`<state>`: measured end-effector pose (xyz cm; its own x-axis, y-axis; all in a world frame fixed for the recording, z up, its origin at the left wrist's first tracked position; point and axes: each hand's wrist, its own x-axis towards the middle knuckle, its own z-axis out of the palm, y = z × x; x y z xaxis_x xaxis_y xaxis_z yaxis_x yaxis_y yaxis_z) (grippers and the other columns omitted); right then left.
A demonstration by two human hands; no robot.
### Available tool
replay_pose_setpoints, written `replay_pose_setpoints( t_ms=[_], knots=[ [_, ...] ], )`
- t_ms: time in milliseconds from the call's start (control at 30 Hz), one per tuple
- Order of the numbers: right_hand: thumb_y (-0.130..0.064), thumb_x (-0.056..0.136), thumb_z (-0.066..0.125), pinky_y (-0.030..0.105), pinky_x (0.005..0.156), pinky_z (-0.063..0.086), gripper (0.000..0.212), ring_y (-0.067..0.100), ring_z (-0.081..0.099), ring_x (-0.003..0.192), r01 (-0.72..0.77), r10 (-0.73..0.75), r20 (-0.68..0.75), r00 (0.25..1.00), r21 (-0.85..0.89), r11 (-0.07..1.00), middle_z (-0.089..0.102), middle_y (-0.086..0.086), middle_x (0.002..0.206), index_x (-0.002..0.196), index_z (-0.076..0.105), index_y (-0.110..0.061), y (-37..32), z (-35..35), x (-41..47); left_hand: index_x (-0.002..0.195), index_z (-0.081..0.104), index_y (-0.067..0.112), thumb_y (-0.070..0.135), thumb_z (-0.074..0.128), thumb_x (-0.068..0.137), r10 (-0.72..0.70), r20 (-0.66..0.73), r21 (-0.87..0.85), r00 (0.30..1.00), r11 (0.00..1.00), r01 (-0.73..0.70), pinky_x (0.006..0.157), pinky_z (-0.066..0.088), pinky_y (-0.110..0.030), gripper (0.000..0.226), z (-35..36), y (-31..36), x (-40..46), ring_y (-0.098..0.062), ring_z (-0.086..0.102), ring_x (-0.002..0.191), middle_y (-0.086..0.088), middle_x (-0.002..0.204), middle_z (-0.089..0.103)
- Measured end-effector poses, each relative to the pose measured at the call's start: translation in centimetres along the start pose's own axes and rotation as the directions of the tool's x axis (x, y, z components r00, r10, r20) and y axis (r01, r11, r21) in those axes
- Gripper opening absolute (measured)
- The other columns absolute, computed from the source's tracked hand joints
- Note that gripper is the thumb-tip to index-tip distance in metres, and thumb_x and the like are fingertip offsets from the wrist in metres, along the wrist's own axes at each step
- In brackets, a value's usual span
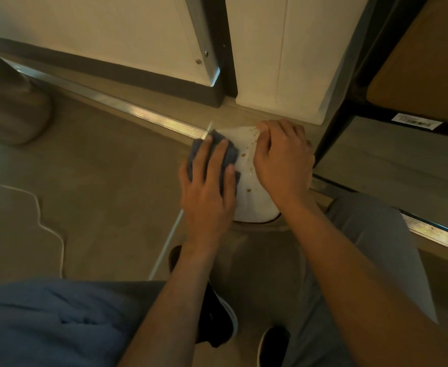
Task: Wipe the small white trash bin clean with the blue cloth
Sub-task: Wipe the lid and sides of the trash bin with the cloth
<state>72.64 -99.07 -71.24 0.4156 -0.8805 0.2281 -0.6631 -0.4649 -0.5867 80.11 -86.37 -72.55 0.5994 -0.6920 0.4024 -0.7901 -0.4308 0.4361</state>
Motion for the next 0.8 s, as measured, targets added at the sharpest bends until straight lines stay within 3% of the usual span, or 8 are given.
replay_pose_setpoints(
  t_ms=[67,167,300,367,500,600,667,800],
  knots=[
    [-0.035,0.100,0.030,0.041,0.096,0.047,0.044,0.022,0.057,0.113,0.002,-0.002,0.006,1.000,0.001,1.000,0.066,0.002,0.119,0.121,0.065,-0.020,0.1,0.0,0.0,0.145,0.052,0.018,0.029,0.049,0.105,-0.010,-0.002,-0.056,1.000,0.998,0.010,0.115,0.036,-0.039,0.042,-0.6,-0.6,-0.8,-0.019,0.040,0.141,-0.007,0.154,0.047],
    [-0.034,0.101,0.032,0.041,0.096,0.047,0.043,0.022,0.058,0.114,0.009,-0.009,0.006,1.000,0.019,1.000,0.067,0.003,0.119,0.121,0.066,-0.019,0.2,0.0,0.1,0.144,0.051,0.027,0.043,0.036,0.107,-0.157,0.163,-0.114,0.974,0.978,0.177,0.102,0.046,-0.034,0.043,-1.4,-1.0,3.8,-0.015,0.053,0.127,0.001,0.143,0.056],
    [-0.033,0.103,0.032,0.043,0.094,0.049,0.041,0.021,0.058,0.112,0.009,-0.009,-0.014,1.000,0.028,1.000,0.068,0.001,0.116,0.118,0.068,-0.019,0.1,0.0,0.0,0.128,0.063,0.032,0.046,0.034,0.106,-0.146,0.304,0.078,0.941,0.989,0.129,0.080,0.036,-0.029,0.039,-0.4,-0.4,10.2,-0.022,0.062,0.110,0.001,0.121,0.067],
    [-0.030,0.104,0.035,0.044,0.090,0.050,0.038,0.020,0.059,0.109,0.005,-0.004,-0.029,1.000,0.031,1.000,0.069,0.000,0.113,0.115,0.069,-0.019,0.1,0.1,0.0,0.126,0.065,0.030,0.045,0.036,0.106,-0.076,0.256,0.086,0.964,0.995,0.056,0.081,0.037,-0.029,0.038,0.2,0.1,9.3,-0.024,0.061,0.113,0.002,0.123,0.067],
    [-0.032,0.103,0.032,0.040,0.089,0.049,0.040,0.020,0.058,0.108,0.011,-0.010,-0.031,0.999,0.016,1.000,0.069,0.000,0.112,0.116,0.069,-0.020,0.2,0.3,0.0,0.136,0.060,0.027,0.042,0.038,0.108,0.090,0.165,-0.061,0.982,0.995,-0.081,0.106,0.039,-0.029,0.039,-0.9,-1.4,5.1,-0.015,0.052,0.129,0.006,0.141,0.057],
    [-0.033,0.103,0.032,0.040,0.092,0.049,0.041,0.020,0.058,0.109,0.018,-0.017,-0.031,0.999,0.023,1.000,0.069,0.000,0.114,0.117,0.068,-0.020,0.4,0.4,0.1,0.133,0.060,0.033,0.049,0.033,0.107,-0.082,0.309,-0.101,0.947,0.988,0.118,0.093,0.046,-0.034,0.040,-1.2,-2.2,7.9,-0.014,0.056,0.118,0.007,0.133,0.060],
    [-0.033,0.104,0.032,0.040,0.093,0.048,0.041,0.019,0.058,0.110,0.011,-0.010,-0.033,0.999,0.026,1.000,0.069,0.000,0.114,0.117,0.068,-0.020,0.3,0.3,0.0,0.127,0.063,0.033,0.050,0.034,0.106,-0.121,0.366,-0.036,0.923,0.989,0.144,0.083,0.042,-0.031,0.040,-0.6,-1.7,9.9,-0.019,0.060,0.110,0.004,0.123,0.065],
    [-0.032,0.103,0.033,0.041,0.091,0.050,0.040,0.020,0.059,0.108,0.014,-0.013,-0.038,0.999,0.023,1.000,0.069,0.001,0.112,0.115,0.068,-0.019,0.0,0.1,0.1,0.130,0.064,0.031,0.046,0.042,0.105,0.120,0.277,-0.049,0.953,0.993,-0.111,0.092,0.041,-0.029,0.037,-0.8,-1.0,7.7,-0.020,0.052,0.125,0.009,0.134,0.061]
  ],
)
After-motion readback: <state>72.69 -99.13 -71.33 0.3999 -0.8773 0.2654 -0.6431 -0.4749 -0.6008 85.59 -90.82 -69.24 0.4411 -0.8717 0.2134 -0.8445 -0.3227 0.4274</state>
